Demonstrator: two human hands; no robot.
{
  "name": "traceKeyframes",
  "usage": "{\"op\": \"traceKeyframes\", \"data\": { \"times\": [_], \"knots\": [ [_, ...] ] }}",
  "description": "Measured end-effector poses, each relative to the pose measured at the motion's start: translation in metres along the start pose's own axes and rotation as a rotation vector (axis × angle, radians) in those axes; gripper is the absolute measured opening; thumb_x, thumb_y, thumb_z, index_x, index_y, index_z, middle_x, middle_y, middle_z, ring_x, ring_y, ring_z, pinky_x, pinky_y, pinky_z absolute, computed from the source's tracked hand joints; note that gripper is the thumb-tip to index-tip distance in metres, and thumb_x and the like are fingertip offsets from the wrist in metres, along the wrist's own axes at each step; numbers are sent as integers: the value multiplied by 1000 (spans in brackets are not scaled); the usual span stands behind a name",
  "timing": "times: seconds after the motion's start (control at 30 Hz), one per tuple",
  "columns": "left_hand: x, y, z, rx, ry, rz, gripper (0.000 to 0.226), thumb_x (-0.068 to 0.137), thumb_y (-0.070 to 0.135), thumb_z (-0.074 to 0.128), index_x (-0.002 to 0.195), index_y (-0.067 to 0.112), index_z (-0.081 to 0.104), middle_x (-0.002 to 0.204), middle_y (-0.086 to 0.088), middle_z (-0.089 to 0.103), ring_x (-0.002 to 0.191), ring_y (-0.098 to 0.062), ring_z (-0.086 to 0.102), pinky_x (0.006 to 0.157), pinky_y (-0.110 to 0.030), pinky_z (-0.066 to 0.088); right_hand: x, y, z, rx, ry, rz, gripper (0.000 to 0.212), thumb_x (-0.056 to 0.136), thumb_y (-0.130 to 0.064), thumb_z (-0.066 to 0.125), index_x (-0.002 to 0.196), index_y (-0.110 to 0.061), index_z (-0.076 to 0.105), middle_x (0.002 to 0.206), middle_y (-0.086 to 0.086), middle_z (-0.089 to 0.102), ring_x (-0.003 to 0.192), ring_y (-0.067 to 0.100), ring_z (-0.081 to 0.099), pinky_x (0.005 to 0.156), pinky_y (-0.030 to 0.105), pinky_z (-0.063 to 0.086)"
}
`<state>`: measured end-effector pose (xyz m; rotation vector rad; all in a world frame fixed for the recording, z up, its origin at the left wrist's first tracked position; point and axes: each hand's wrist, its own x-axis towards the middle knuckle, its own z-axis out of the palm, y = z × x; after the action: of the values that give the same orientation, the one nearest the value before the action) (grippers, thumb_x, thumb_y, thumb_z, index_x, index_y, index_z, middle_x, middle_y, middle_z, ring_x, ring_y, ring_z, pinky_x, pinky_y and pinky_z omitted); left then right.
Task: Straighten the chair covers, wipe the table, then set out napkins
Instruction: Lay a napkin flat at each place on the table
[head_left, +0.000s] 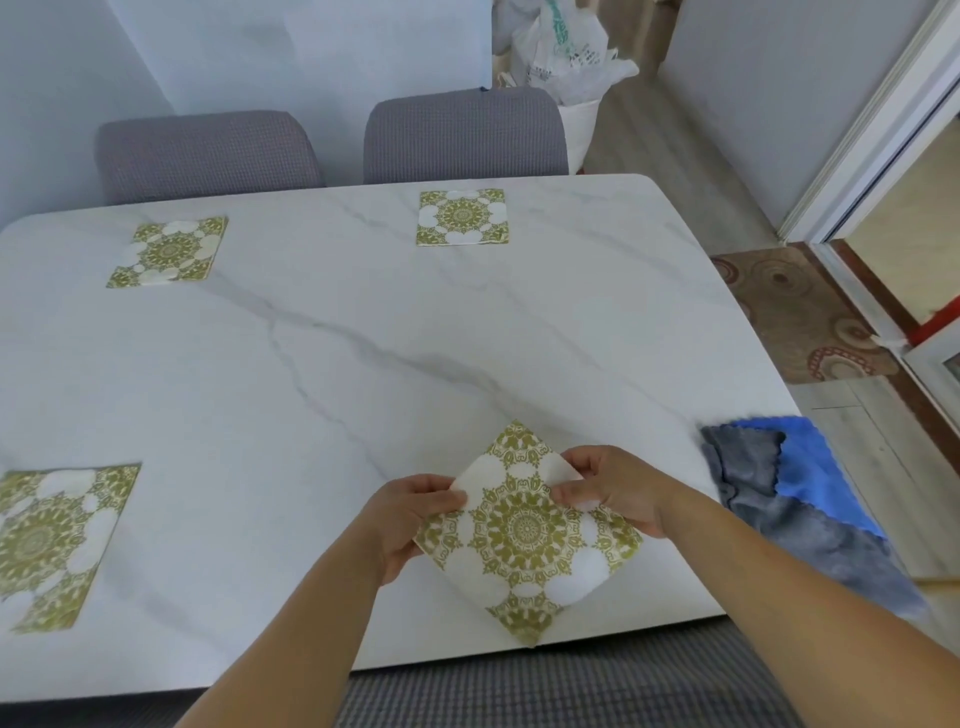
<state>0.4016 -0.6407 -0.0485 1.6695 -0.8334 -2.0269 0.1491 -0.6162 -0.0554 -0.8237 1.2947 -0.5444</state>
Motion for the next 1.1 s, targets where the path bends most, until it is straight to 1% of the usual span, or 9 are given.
{"op": "traceKeyframes", "data": {
  "times": [0.17, 0.27, 0.4, 0.53, 0.6, 0.67, 0.83, 0.97, 1.1],
  "knots": [
    [10, -7, 2, -267, 220, 38, 12, 81, 1, 67, 92, 6, 66, 87, -15, 73, 82, -32, 68, 73, -44, 56, 3, 12, -11, 401, 100, 56, 51, 66, -34, 75, 111, -13, 63, 97, 7, 73, 85, 21, 70, 76, 35, 55],
    [13, -17, 6, -341, 298, 0, 10, 82, 0, 65, 89, 7, 65, 86, -16, 71, 79, -33, 67, 68, -44, 55, 2, 22, -6, 493, 142, 75, 60, 64, -26, 77, 118, -14, 54, 100, 8, 71, 80, 20, 69, 69, 33, 54],
    [12, -26, 8, -288, 353, -13, 8, 82, 2, 66, 87, 8, 64, 81, -13, 70, 72, -30, 66, 70, -42, 56, 7, 25, 9, 451, 262, 58, 65, 72, 7, 71, 131, -6, 45, 115, 16, 62, 87, 24, 66, 62, 30, 53],
    [9, -24, 6, -70, 327, 57, 7, 81, 5, 68, 87, 7, 66, 75, -7, 71, 60, -20, 64, 53, -27, 49, 13, 14, 3, 677, 332, -48, 50, 82, -4, 68, 128, -5, 49, 116, 17, 65, 94, 27, 66, 70, 35, 54],
    [9, -24, 4, -16, 334, 62, 7, 81, 5, 68, 87, 7, 65, 79, -9, 70, 62, -21, 63, 55, -28, 46, 10, 11, 4, 552, 263, -9, 52, 79, -13, 72, 126, -9, 51, 111, 12, 68, 91, 25, 69, 63, 32, 55],
    [10, -26, 3, 44, 363, 65, 7, 81, 5, 69, 86, 8, 64, 87, -13, 69, 72, -26, 62, 62, -32, 46, 9, 15, 8, 348, 226, 51, 59, 75, -6, 75, 127, -11, 48, 106, 11, 68, 85, 23, 71, 60, 30, 55],
    [9, -30, 2, 155, 392, 61, 6, 80, 3, 69, 80, 6, 63, 88, -17, 70, 82, -34, 67, 78, -48, 56, 14, 24, 14, -125, 387, 30, 68, 76, 2, 72, 134, -17, 42, 83, 4, 55, 85, 24, 61, 79, 39, 54],
    [8, -29, 1, 233, 401, 84, 8, 80, 2, 66, 75, 8, 63, 79, -12, 70, 77, -30, 68, 72, -45, 59, 13, 24, 20, -362, 413, -18, 66, 81, -8, 71, 137, -18, 37, 72, -8, 46, 67, 7, 49, 60, 19, 40],
    [7, -30, -1, 265, 409, 95, 6, 81, 5, 68, 78, 9, 64, 75, -7, 68, 62, -20, 64, 51, -28, 53, 13, 20, 20, -233, 418, -1, 64, 84, -8, 66, 139, -19, 34, 86, 0, 55, 81, 19, 60, 66, 30, 51]
  ]
}}
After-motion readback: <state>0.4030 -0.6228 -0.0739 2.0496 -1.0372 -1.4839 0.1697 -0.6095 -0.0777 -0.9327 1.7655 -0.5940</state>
